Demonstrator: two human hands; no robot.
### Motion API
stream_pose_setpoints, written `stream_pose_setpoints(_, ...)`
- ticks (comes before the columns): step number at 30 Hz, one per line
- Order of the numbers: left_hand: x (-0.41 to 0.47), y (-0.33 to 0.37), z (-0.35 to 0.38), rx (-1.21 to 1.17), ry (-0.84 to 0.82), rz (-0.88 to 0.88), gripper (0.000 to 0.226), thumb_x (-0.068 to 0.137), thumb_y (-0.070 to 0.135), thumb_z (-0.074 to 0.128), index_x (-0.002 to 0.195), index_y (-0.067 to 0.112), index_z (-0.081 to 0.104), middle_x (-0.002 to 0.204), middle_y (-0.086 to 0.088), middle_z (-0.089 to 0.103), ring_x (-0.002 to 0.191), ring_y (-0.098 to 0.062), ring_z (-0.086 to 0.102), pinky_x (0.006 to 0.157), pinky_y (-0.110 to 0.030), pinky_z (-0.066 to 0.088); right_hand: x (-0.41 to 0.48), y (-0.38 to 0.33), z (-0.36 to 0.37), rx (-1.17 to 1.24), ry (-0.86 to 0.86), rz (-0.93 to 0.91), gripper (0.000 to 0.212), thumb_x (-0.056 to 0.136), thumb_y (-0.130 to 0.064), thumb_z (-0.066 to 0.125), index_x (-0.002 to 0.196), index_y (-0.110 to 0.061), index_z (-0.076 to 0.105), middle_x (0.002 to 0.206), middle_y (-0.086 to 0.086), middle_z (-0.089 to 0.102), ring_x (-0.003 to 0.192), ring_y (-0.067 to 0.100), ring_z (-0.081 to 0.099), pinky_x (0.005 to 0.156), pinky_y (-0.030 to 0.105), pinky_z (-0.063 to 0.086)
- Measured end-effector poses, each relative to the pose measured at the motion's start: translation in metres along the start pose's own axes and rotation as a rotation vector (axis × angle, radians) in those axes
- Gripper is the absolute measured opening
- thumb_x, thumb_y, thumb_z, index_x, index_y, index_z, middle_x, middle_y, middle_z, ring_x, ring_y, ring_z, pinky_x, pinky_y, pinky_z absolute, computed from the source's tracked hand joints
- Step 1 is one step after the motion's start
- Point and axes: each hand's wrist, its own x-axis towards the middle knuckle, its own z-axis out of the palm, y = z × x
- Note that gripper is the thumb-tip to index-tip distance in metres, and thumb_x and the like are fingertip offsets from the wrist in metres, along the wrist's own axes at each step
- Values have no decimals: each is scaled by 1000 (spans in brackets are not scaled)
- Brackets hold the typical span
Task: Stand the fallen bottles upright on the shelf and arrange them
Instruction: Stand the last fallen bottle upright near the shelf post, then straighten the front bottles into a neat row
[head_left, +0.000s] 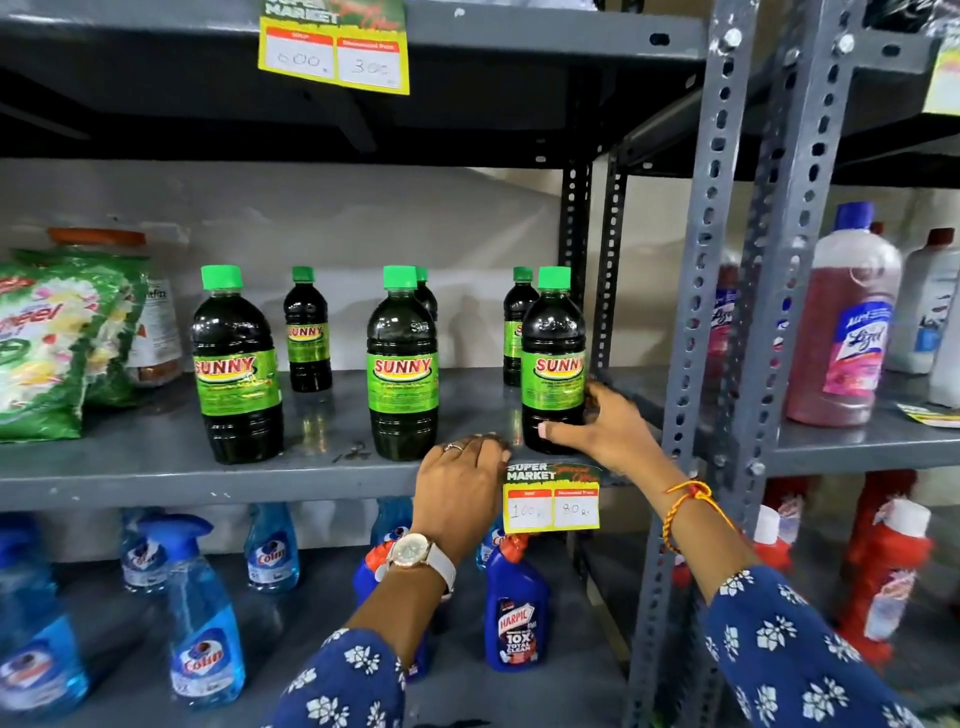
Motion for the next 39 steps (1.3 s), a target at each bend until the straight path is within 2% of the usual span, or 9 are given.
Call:
stream_pose_setpoints(3,1,-6,-10,-147,-3,14,26,88,20,38,91,10,62,80,-5,68,67,-25,64,58,-30,45,-1,-4,1,45,60,23,73,57,-41,85,118,-25,47,120,-2,60,106,12,56,96,31,41)
stream_pose_setpoints(6,-11,-29,-41,-310,196,-11,23,95,23,39,104,12,57,94,-8,66,80,-25,60,68,-33,46,-26,-24,23,20,300,-101,104,59,-44,83,142,-25,24,136,-2,43,126,11,41,107,30,31)
stream_pose_setpoints(9,-21,-48,-73,-331,521,-134,22,96,32,42,105,15,52,93,-9,61,85,-19,52,75,-26,40,-68,-43,54,61,329,-298,94,61,-51,76,138,-40,24,141,-10,38,129,0,37,106,17,28)
stream_pose_setpoints(12,-24,-107,-93,-251,722,-393,47,89,42,53,114,3,46,108,-18,55,100,-27,49,86,-34,38,-48,-66,100,5,217,-263,103,60,-52,78,143,-27,23,145,-6,37,132,6,35,108,22,28)
stream_pose_setpoints(16,-30,-171,-91,-122,444,-716,92,69,66,63,130,2,35,128,-19,48,115,-38,48,96,-51,34,-13,-77,142,-74,181,-15,120,49,-60,80,142,-15,18,139,11,48,128,28,45,102,40,40)
stream_pose_setpoints(20,-39,-194,-78,-55,175,-772,95,59,73,65,123,6,48,108,-12,64,100,-32,59,91,-45,29,-8,-76,155,-267,260,15,94,50,-57,81,120,-9,39,111,17,65,104,37,62,81,41,50)
stream_pose_setpoints(23,-41,-198,-70,1,181,-715,84,59,74,59,108,6,55,91,-9,66,86,-30,62,79,-41,32,-6,-76,156,-344,291,24,77,53,-56,79,107,-9,50,101,15,68,97,36,64,76,39,49)
stream_pose_setpoints(30,-39,-199,-69,67,197,-633,73,62,74,54,85,4,53,63,-10,63,61,-28,61,65,-36,35,-6,-80,161,-370,338,5,78,56,-54,80,113,-8,51,103,15,68,97,35,63,77,38,50)
stream_pose_setpoints(39,-44,-201,-69,40,188,-640,75,63,76,47,87,5,51,63,-8,63,62,-27,60,66,-33,26,-6,-76,159,-363,302,-6,81,56,-61,76,113,-10,49,101,11,68,93,31,64,78,40,54)
